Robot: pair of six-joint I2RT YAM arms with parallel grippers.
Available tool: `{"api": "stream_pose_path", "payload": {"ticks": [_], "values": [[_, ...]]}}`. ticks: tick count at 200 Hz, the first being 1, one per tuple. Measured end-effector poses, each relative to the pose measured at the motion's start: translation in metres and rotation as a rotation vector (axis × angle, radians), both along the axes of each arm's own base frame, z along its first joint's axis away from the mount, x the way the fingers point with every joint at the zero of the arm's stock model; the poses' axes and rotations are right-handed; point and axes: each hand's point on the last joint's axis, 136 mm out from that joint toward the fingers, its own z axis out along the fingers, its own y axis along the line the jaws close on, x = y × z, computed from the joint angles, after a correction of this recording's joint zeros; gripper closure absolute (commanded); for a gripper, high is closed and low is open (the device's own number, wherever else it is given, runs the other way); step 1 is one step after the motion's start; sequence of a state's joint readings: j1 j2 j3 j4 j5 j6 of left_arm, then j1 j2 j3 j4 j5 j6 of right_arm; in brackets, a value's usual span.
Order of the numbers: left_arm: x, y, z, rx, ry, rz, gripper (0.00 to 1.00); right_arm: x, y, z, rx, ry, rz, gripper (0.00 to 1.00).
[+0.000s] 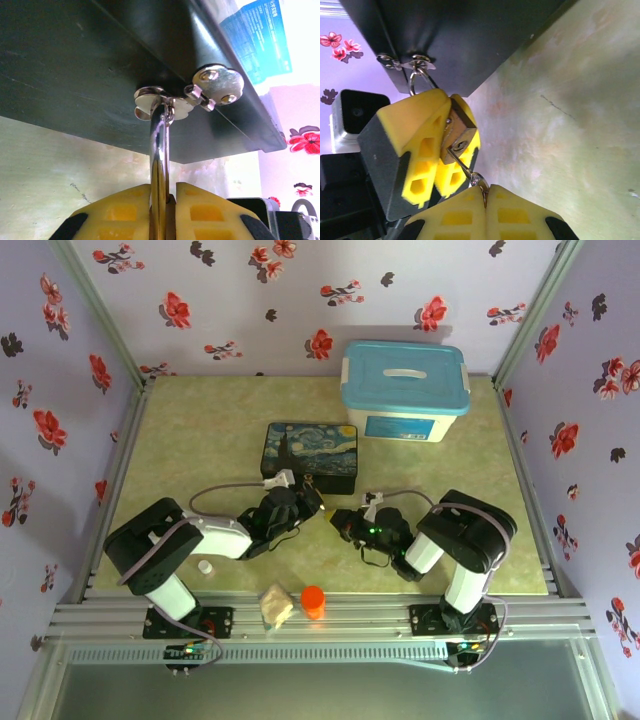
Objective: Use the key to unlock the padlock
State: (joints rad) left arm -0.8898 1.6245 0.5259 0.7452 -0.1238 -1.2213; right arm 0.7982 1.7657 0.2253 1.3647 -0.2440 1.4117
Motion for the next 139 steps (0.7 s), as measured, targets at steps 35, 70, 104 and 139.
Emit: {"api": "stream_pose_path", "payload": {"ticks": [35,70,104,139], "values": [[0.0000,0.0000,-0.0001,0.000,0.000,0.000,1.00,-0.0006,-0.0006,-0.0008,0.000,0.005,-0.001,1.00],[0.0000,0.0000,0.0001,-0.003,0.002,0.001,1.00,-0.0010,-0.0008,-0.0024,-0.003,0.009,0.000,1.00],[0.0000,0.0000,0.0001,-0.003,0.002,0.001,1.00,-0.0010,-0.0008,-0.0025,-0.004,0.008,0.000,1.00],[0.0000,-0.0002,0.0004,-0.004,0.001,0.001,1.00,-0.0012,-0.0011,-0.0048,-0.009,0.013,0.000,1.00]]}}
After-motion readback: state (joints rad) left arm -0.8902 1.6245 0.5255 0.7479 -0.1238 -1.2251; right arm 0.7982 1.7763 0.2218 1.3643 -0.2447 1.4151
